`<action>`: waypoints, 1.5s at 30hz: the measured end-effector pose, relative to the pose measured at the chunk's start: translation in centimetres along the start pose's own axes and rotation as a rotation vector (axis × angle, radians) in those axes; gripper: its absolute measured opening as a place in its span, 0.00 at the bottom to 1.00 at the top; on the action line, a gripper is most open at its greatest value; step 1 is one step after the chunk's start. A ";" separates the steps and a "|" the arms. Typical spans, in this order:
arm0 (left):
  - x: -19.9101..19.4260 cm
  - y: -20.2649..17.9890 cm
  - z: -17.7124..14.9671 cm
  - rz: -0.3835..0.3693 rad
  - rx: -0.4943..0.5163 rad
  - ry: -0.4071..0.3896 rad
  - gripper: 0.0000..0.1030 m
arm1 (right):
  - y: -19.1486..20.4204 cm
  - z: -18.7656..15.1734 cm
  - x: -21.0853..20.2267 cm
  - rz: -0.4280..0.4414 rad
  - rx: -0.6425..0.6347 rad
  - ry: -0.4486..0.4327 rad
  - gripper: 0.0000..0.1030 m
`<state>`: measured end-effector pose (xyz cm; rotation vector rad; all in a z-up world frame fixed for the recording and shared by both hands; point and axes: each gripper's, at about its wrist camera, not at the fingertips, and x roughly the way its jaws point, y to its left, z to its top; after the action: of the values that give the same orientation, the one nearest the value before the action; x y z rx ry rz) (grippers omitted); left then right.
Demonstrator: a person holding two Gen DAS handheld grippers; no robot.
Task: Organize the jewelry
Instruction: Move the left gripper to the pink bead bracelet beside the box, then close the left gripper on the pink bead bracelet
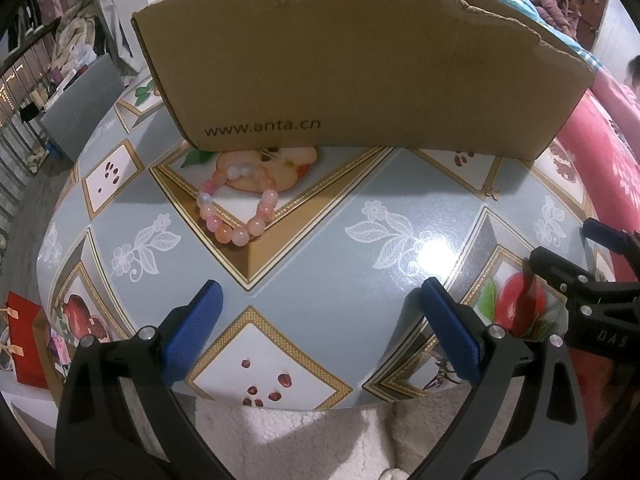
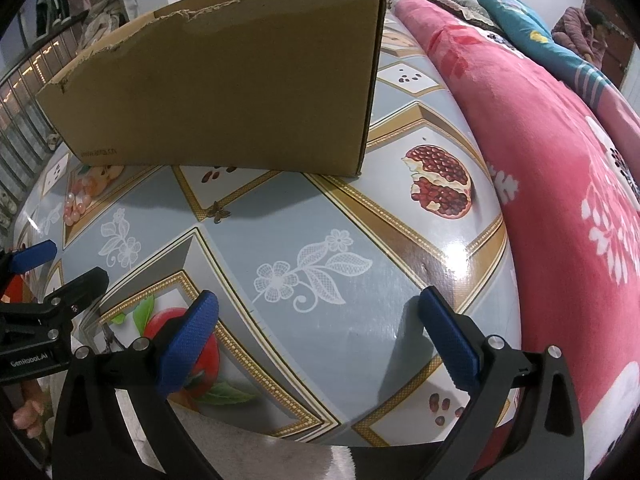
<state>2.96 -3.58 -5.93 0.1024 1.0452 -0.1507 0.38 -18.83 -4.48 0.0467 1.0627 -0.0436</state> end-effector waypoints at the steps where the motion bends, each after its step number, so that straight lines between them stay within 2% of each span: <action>1: 0.0 0.0 0.0 -0.002 0.004 -0.003 0.93 | 0.0 0.0 0.0 0.000 -0.001 0.000 0.94; 6: -0.2 0.2 -0.2 -0.028 0.052 -0.045 0.93 | 0.0 0.0 -0.1 0.000 0.001 -0.002 0.94; 9: -0.6 0.3 -0.5 -0.081 0.107 -0.073 0.93 | 0.0 0.0 0.0 0.000 0.001 -0.002 0.94; 12: -2.5 1.2 -0.8 -0.132 0.137 -0.193 0.93 | -0.1 -0.1 -0.1 0.000 0.002 -0.008 0.94; 13: -3.1 1.4 -0.7 -0.131 0.153 -0.236 0.93 | -0.1 -0.1 -0.2 0.000 0.003 -0.011 0.94; 16: -3.8 2.0 -0.1 -0.104 0.187 -0.290 0.92 | 0.0 -0.2 -0.3 -0.003 0.006 -0.014 0.94; 18: -3.6 2.4 0.5 -0.115 0.190 -0.295 0.87 | 0.0 -0.3 -0.3 -0.004 0.007 -0.014 0.94; 19: -3.5 2.6 0.7 -0.124 0.195 -0.295 0.76 | 0.1 -0.3 -0.4 -0.003 0.007 -0.014 0.94; 23: -2.1 3.4 2.0 -0.135 0.193 -0.246 0.53 | 0.0 -0.5 -0.5 0.001 0.004 -0.018 0.94; 33: 0.7 4.8 2.7 -0.109 0.152 -0.120 0.31 | 0.1 -0.6 -0.6 0.000 0.006 -0.019 0.94; 37: 1.0 5.1 2.8 -0.099 0.155 -0.122 0.27 | 0.1 -0.5 -0.6 -0.002 0.008 -0.022 0.94; 39: 1.1 5.2 2.8 -0.095 0.152 -0.126 0.21 | 0.1 -0.6 -0.7 -0.001 0.008 -0.025 0.94; 41: 1.1 5.2 2.8 -0.094 0.152 -0.129 0.08 | 0.2 -0.7 -0.7 0.001 0.006 -0.034 0.94; 45: 1.1 5.0 2.8 -0.109 0.157 -0.132 0.08 | 0.2 -1.1 -0.9 0.010 -0.001 -0.057 0.94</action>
<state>6.76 0.81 -5.44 0.1756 0.9065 -0.3345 -1.02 -18.60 -4.26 0.0495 1.0054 -0.0352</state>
